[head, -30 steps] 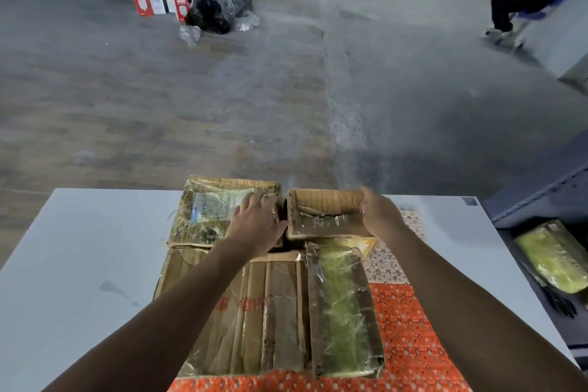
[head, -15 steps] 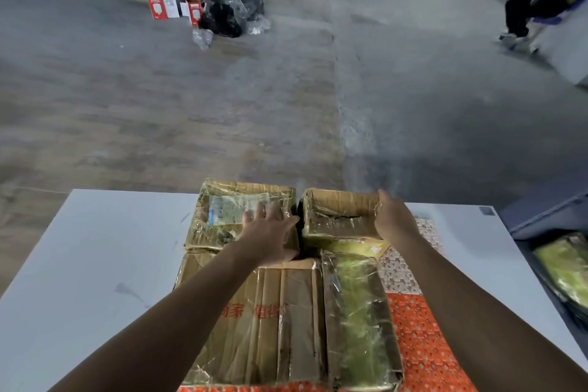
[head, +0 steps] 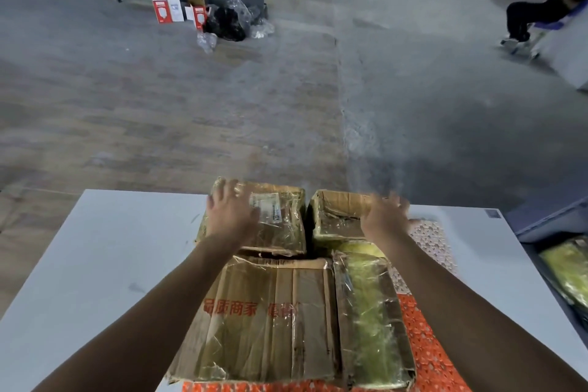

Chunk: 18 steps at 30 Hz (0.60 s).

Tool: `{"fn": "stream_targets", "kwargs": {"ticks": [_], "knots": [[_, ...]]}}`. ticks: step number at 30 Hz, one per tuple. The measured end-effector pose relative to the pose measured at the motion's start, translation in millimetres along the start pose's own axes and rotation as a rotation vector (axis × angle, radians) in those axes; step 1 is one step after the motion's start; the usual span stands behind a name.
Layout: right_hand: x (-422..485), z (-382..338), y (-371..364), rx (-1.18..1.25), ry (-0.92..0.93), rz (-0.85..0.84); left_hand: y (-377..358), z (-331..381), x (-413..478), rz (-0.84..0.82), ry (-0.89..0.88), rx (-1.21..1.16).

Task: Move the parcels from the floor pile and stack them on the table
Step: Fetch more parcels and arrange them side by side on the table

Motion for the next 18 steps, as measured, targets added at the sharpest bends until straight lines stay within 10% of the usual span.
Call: {"fn": "stream_targets", "kwargs": {"ticks": [4, 18], "knots": [[9, 23, -14, 0.190, -0.101, -0.127, -28, -69, -18, -0.144, 0.342, -0.273], [-13, -7, 0, 0.012, 0.035, -0.015, -40, -94, -31, -0.033, 0.584, -0.659]]}}
Point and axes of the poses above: each hand's wrist, its own x-axis towards the middle knuckle, its own y-axis out of the back of the hand, z = x × y, the point moved 10 cm from there along x, towards the middle knuckle, and after that the axes turned 14 degrees about -y, right-handed, at the moved point
